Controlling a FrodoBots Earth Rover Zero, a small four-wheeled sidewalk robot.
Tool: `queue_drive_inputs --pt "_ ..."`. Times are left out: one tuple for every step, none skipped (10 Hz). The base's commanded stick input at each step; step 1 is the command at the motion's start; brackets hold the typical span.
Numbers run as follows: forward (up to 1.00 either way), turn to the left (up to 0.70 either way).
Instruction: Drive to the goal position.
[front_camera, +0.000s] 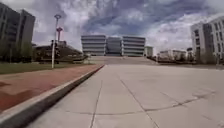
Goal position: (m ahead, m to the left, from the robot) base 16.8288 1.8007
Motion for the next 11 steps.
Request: queue_drive_inputs --pt "1.00 0.00" --pt "1.00 0.00" --pt "1.00 0.00" --pt "1.00 0.00" --pt "1.00 0.00" --pt "1.00 0.00" --pt "1.00 0.00" --pt "1.00 -0.21" --pt "1.00 -0.40" --pt "1.00 -0.17" --pt "1.00 0.00"
